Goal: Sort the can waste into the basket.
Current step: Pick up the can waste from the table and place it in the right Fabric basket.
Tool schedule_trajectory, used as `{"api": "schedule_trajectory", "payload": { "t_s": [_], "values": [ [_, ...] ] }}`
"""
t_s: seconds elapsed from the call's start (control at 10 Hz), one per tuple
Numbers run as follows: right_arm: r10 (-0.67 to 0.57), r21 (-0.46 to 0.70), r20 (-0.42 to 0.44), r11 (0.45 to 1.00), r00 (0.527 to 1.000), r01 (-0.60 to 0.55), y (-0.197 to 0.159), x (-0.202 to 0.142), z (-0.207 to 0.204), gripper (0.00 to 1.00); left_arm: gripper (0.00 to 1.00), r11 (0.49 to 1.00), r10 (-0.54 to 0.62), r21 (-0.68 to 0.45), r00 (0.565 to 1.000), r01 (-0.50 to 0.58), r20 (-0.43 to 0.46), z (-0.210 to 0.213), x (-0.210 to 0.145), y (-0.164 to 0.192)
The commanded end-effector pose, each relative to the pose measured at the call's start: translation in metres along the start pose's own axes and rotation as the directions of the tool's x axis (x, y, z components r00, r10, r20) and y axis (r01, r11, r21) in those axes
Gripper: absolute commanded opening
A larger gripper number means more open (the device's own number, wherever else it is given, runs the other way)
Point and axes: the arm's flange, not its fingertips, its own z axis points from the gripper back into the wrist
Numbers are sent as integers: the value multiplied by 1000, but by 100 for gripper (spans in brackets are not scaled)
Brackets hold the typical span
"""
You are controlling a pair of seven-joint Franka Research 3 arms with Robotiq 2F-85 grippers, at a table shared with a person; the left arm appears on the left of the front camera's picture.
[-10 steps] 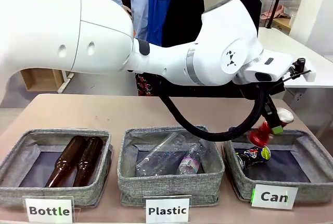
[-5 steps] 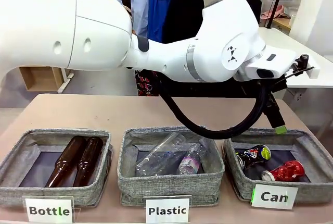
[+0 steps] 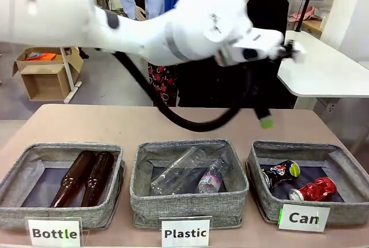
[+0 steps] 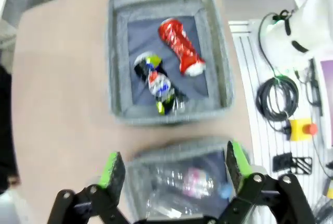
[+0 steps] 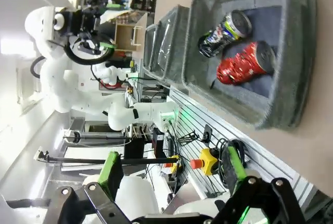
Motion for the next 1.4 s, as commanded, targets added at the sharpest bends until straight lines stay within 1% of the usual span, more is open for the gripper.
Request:
{"api": "schedule_trajectory", "payload": {
  "t_s": [0.0,0.2,0.3,0.4,0.5,0.6,0.7,0.8,0.9,1.0,1.1,1.2,1.3],
  "values": [
    [9,-14,19,1000,1000,-9,29,30,-40,100,100,997,69,-44,995,-66,67,66,-83,-13],
    [45,-37,-82,998,996,-48,51,54,-87,100,100,976,216,-35,964,-213,157,123,-169,-16],
    [61,-46,-125,997,990,-67,62,68,-111,100,100,955,295,-50,935,-291,197,148,-215,-18],
    [78,-27,-161,996,984,-83,74,80,-136,100,100,924,382,-75,892,-375,240,170,-260,-22],
    [99,20,-149,995,984,-97,88,92,-164,100,100,869,494,-170,813,-464,307,193,-309,-29],
    [103,67,-140,993,985,-95,97,102,-186,100,100,826,563,-253,744,-503,359,207,-347,-34],
    [99,122,-135,989,986,-83,103,110,-204,100,100,795,606,-324,690,-512,397,214,-382,-38],
    [94,160,-100,984,990,-77,105,118,-218,100,100,769,639,-384,644,-512,421,215,-413,-43],
    [81,178,-43,981,996,-72,103,126,-227,100,100,727,686,-456,580,-513,440,211,-443,-45],
    [63,236,-45,971,997,-51,100,130,-233,100,100,655,754,-550,498,-518,429,205,-461,-45],
    [41,268,-27,963,999,-32,95,134,-237,100,100,570,820,-628,412,-530,396,192,-478,-43],
    [25,280,-19,960,1000,-19,89,136,-239,100,100,449,893,-714,297,-537,339,180,-496,-43],
    [82,232,-61,970,995,-66,96,131,-230,100,100,335,941,-760,159,-557,299,171,-516,-43]
  ]
}}
